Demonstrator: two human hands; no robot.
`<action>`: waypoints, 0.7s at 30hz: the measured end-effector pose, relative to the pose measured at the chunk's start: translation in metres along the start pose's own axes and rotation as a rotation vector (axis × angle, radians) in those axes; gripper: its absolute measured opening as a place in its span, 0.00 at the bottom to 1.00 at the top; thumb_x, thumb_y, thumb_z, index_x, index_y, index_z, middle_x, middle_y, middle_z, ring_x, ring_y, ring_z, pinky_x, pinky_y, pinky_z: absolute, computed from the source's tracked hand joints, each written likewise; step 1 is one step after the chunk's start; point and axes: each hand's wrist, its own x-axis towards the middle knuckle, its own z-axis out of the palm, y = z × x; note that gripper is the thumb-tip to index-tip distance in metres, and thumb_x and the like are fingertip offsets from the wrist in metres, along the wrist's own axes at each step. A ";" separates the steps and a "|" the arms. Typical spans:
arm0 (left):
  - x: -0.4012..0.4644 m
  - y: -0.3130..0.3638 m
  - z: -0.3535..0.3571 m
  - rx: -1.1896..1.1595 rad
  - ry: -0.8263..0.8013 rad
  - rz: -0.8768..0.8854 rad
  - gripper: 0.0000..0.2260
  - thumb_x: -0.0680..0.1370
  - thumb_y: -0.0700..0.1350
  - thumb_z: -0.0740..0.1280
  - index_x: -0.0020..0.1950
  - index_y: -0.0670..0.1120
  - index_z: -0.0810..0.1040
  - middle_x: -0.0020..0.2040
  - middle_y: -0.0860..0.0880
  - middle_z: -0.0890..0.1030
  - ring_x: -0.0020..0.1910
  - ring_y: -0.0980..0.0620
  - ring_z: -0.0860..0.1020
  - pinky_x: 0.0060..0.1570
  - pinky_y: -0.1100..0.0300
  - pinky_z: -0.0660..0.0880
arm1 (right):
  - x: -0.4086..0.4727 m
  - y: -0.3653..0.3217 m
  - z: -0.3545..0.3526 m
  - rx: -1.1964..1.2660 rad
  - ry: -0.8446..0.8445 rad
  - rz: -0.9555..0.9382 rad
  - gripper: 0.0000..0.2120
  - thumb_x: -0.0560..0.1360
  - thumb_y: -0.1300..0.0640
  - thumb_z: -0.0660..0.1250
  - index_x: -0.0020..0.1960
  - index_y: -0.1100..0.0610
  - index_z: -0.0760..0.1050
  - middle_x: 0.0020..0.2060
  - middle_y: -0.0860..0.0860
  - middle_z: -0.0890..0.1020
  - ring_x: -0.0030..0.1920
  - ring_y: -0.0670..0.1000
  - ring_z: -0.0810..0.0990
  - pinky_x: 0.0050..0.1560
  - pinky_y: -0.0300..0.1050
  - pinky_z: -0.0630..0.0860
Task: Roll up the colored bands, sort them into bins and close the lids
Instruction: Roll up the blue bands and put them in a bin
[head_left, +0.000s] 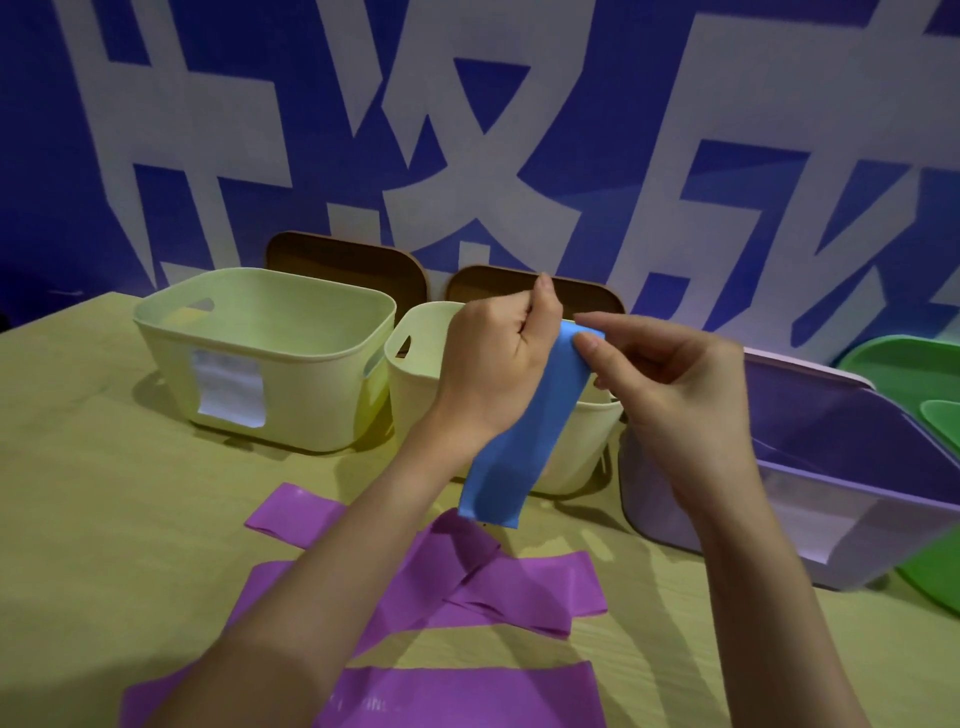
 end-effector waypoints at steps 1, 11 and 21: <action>0.000 0.001 0.001 -0.051 -0.026 -0.046 0.22 0.82 0.45 0.56 0.27 0.52 0.62 0.21 0.56 0.62 0.23 0.55 0.64 0.25 0.67 0.57 | 0.000 0.000 0.000 -0.012 0.003 -0.023 0.08 0.72 0.63 0.72 0.51 0.56 0.83 0.39 0.47 0.85 0.38 0.42 0.82 0.41 0.31 0.75; -0.002 0.006 0.003 -0.084 -0.056 -0.190 0.24 0.83 0.47 0.57 0.25 0.51 0.62 0.20 0.55 0.63 0.23 0.55 0.65 0.25 0.66 0.57 | -0.001 -0.003 -0.003 -0.070 0.015 -0.079 0.13 0.69 0.65 0.75 0.47 0.49 0.82 0.39 0.43 0.85 0.37 0.43 0.82 0.41 0.30 0.75; -0.004 0.005 0.001 0.114 0.043 0.099 0.17 0.82 0.46 0.55 0.32 0.50 0.64 0.25 0.60 0.60 0.22 0.57 0.63 0.27 0.69 0.55 | -0.003 -0.007 -0.007 0.088 -0.017 0.115 0.08 0.72 0.64 0.71 0.50 0.57 0.83 0.38 0.47 0.86 0.35 0.40 0.80 0.37 0.30 0.74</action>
